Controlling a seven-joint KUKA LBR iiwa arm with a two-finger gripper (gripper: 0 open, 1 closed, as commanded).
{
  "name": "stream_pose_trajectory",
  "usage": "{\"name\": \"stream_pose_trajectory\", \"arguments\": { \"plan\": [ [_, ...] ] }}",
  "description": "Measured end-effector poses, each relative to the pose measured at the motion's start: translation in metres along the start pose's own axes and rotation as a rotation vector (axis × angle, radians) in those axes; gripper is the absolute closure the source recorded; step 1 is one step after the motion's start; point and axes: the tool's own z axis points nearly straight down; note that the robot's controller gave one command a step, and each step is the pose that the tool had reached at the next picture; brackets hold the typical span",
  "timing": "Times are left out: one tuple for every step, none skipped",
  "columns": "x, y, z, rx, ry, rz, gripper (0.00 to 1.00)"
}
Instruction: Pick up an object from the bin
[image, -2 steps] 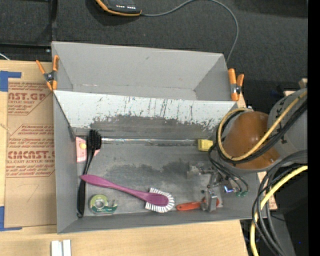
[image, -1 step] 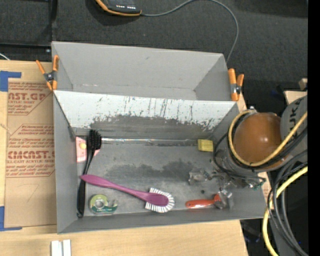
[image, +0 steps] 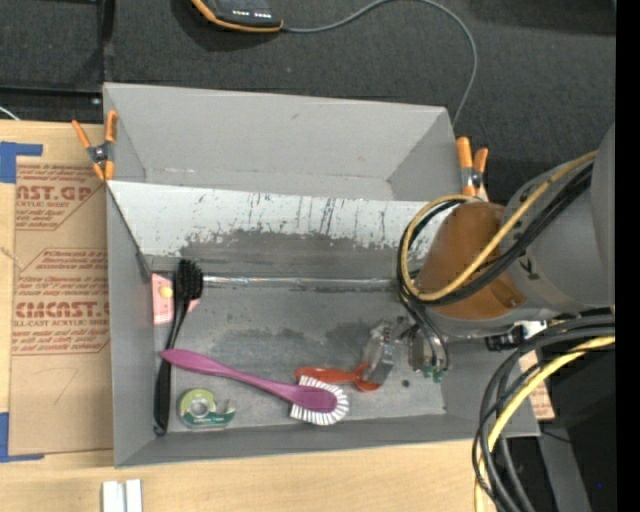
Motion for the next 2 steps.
{"name": "stream_pose_trajectory", "arguments": {
  "plan": [
    [-0.0001,-0.0011,0.0000,0.001,0.000,0.000,1.00],
    [-0.0056,0.0030,-0.0034,0.001,0.000,-0.016,1.00]
  ]
}}
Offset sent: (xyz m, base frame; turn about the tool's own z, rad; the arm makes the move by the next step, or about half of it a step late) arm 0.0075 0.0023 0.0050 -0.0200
